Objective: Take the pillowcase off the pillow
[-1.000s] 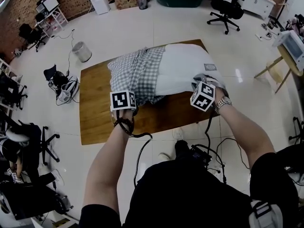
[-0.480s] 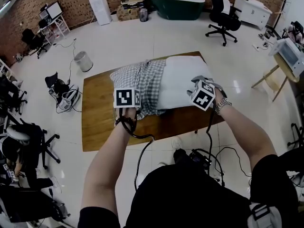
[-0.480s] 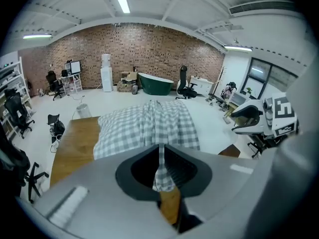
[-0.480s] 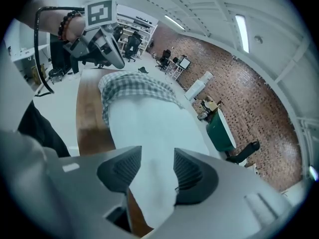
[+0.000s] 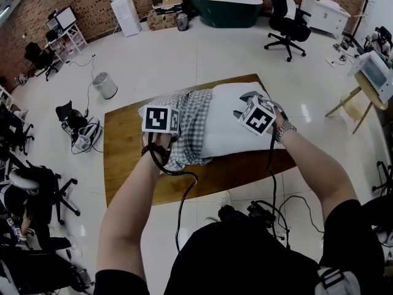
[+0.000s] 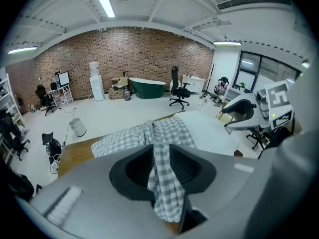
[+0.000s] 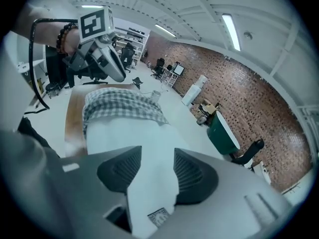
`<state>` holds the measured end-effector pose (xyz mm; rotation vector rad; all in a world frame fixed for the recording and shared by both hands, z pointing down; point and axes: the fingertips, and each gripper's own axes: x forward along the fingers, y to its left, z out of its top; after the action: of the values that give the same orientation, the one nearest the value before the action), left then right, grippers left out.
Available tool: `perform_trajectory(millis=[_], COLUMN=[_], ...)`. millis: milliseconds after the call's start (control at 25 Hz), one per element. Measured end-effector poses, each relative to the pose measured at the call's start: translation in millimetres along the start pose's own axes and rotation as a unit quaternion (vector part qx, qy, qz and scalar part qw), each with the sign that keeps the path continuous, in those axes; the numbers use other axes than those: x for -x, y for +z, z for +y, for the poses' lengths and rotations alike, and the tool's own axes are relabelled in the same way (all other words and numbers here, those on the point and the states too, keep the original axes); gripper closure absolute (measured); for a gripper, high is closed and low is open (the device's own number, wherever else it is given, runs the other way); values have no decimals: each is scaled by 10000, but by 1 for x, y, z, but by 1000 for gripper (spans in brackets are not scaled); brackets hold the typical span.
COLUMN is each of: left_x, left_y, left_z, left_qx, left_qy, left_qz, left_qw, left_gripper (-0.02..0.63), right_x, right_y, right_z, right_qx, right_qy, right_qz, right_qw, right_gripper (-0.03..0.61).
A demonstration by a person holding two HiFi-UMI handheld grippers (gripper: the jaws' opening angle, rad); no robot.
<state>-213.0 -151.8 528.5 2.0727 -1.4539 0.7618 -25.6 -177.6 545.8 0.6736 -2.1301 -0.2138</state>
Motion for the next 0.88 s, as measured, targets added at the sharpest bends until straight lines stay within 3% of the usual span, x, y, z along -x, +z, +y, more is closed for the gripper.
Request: perform_trajectory(millis=[320,680,880], left_x=[-74,-187,-233], left_y=[86,138,139], left_z=[15,41,64], left_qx=[-285,-346,-262], left_qy=[-205,-436,-546], left_qz=[509,1472,2043], left_qw=[9981,9875,9770], left_gripper=[458,422,419], right_x=[-61,-143,-189], right_y=[26,37,28], right_z=[-94,-178,-182], right_qx=[-442,-1040,-1082], right_qy=[662,1682,2312], right_qz=[-188,-154,241], right_qw=[9966,9801,9666], right_gripper=[345,294,267])
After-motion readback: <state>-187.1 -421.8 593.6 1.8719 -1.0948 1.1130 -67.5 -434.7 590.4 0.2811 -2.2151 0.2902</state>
